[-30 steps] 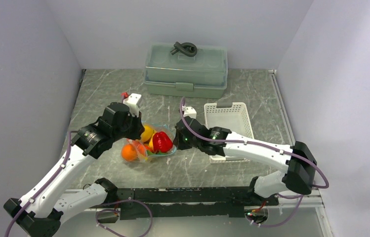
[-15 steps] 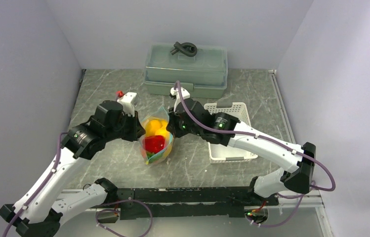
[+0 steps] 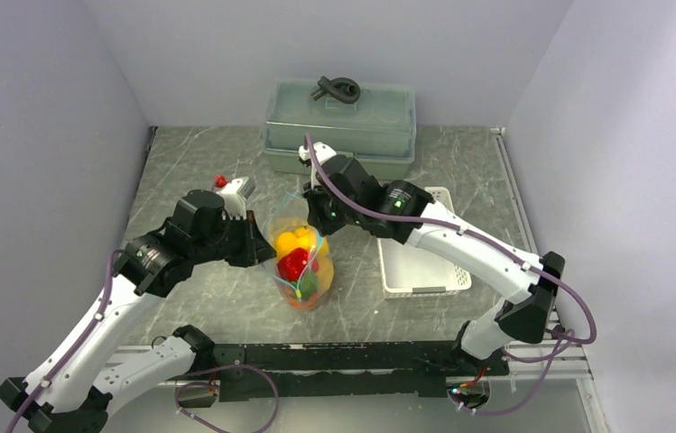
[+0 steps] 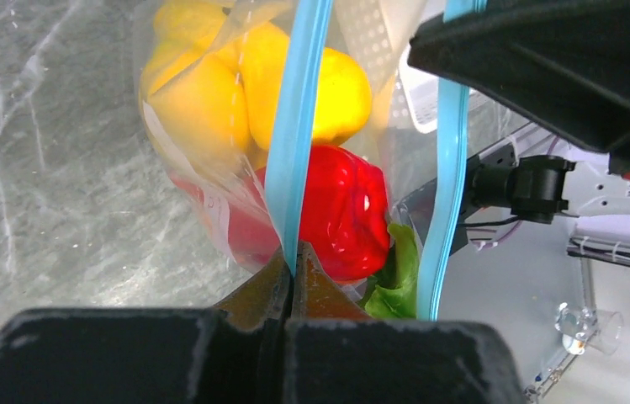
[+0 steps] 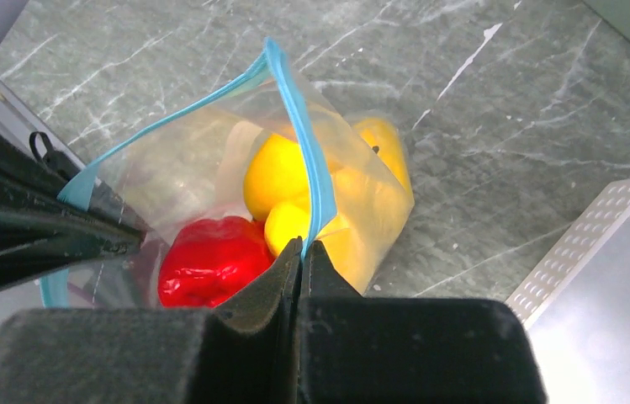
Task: Place the food in the zip-top bag and seal the zipper
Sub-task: Adjust the zipper food storage bag at the center of the board.
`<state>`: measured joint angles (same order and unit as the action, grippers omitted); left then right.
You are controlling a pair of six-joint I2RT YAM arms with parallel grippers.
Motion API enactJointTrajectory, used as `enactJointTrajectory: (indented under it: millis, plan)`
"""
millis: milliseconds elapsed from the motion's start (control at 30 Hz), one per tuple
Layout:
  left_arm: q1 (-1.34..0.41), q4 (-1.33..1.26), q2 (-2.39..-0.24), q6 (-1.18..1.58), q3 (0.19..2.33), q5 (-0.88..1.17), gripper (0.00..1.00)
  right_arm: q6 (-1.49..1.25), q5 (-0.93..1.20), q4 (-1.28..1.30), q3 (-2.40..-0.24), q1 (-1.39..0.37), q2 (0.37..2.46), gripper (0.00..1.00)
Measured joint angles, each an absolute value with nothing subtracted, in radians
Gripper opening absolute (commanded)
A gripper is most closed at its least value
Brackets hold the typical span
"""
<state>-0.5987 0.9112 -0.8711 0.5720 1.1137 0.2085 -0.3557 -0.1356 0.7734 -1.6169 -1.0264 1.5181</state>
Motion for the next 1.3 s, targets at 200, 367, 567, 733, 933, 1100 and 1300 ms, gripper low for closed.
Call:
enactJointTrajectory:
  millis: [200,367,567,733,933,1100,1300]
  plan:
    - [-0.599,0.839,-0.833,0.637,1.034,0.224,0.0,-0.304,-0.059,0.772,-1.641,-0.953,1.569,0.0]
    - [-0.599,0.784,-0.843,0.682,0.97,0.242,0.0,-0.27,-0.007,0.766,-1.645,-0.913,1.656,0.04]
    - [-0.599,0.744,-0.846,0.72,0.936,0.246,0.0,-0.256,0.032,0.75,-1.641,-0.91,1.673,0.32]
    - [-0.599,0.724,-0.837,0.748,0.931,0.241,0.0,-0.258,0.035,0.728,-1.632,-0.912,1.649,0.53]
    - [-0.599,0.689,-0.809,0.799,0.9,0.219,0.0,-0.274,0.029,0.716,-1.604,-0.912,1.56,0.7]
    - [-0.599,0.664,-0.785,0.834,0.881,0.192,0.0,-0.301,0.026,0.69,-1.552,-0.916,1.441,0.73]
    - [-0.599,0.638,-0.78,0.86,0.867,0.176,0.0,-0.346,0.032,0.661,-1.433,-0.96,1.303,0.73]
